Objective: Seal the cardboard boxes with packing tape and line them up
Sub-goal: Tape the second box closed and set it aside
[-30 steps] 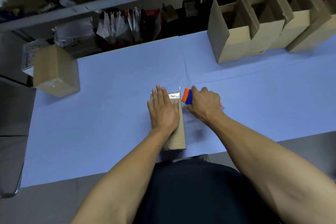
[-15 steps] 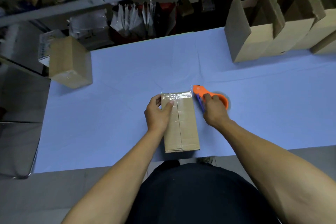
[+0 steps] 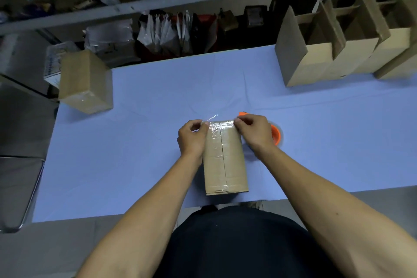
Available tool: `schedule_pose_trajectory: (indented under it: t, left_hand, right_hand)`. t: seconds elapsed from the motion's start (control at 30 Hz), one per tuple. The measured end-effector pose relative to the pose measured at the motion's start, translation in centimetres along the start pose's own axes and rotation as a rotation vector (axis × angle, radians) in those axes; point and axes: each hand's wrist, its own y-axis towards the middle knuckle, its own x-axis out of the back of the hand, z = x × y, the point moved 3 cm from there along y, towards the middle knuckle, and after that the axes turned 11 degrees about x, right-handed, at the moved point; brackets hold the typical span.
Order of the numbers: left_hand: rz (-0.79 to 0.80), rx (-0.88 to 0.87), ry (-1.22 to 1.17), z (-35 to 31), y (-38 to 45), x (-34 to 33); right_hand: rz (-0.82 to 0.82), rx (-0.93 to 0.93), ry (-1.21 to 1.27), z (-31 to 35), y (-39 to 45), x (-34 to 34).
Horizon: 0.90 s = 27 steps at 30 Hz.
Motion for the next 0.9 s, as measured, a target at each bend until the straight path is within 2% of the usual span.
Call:
schedule_pose_trajectory:
  t: [0.17,0.43,0.6,0.7,0.83,0.9]
  left_hand:
    - [-0.037,-0.021,-0.09,-1.3,-0.6,0.4]
    - [-0.023,-0.278,-0.192,-9.2,-0.3,0.7]
    - [-0.012,-0.257,-0.192,-7.5,0.1,1.1]
    - [-0.01,-0.321,-0.151,-7.2,-0.1,0.7]
    - [-0.086,-0.259,-0.217,-6.8,0.1,0.2]
    - [-0.129,-0.262,-0.165,-6.1,0.2,0.4]
  right_hand:
    - [-0.07,0.021,-0.03,1.5,0.4,-0.4]
    - [-0.213,0.198,0.201,7.5,4.2,0.1]
    - [-0.189,0.153,0.287,6.4,3.8,-0.2]
    - [-0.203,0.114,0.284,5.7,3.8,0.0]
    - [-0.241,0.082,0.236,4.6,3.6,0.7]
    - [-0.232,0.11,0.213,4.0,2.9,0.8]
